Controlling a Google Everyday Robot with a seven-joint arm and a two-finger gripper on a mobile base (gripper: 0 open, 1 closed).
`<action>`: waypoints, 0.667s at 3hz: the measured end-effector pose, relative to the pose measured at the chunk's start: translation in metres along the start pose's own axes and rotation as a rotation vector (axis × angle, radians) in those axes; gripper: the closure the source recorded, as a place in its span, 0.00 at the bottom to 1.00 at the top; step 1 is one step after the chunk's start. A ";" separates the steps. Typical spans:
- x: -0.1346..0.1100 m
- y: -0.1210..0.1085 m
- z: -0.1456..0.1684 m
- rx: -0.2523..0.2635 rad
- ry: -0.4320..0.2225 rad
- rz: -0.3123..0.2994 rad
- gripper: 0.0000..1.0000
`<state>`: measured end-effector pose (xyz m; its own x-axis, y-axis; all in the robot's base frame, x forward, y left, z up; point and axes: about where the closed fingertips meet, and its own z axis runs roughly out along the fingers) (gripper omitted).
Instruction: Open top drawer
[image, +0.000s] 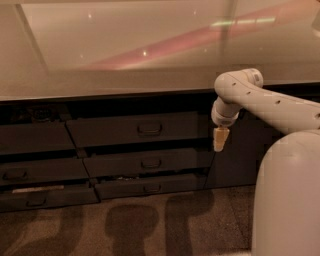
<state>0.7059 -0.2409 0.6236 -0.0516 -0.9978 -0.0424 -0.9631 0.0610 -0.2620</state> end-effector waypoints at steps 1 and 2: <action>0.000 0.000 0.000 0.000 0.000 0.000 0.00; -0.005 0.000 0.001 -0.006 0.021 -0.017 0.00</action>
Offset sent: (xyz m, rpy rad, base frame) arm 0.0060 0.0428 -0.0204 -0.1951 0.0443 0.0871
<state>0.7064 -0.2354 0.6231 -0.0408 -0.9990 -0.0176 -0.9654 0.0439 -0.2570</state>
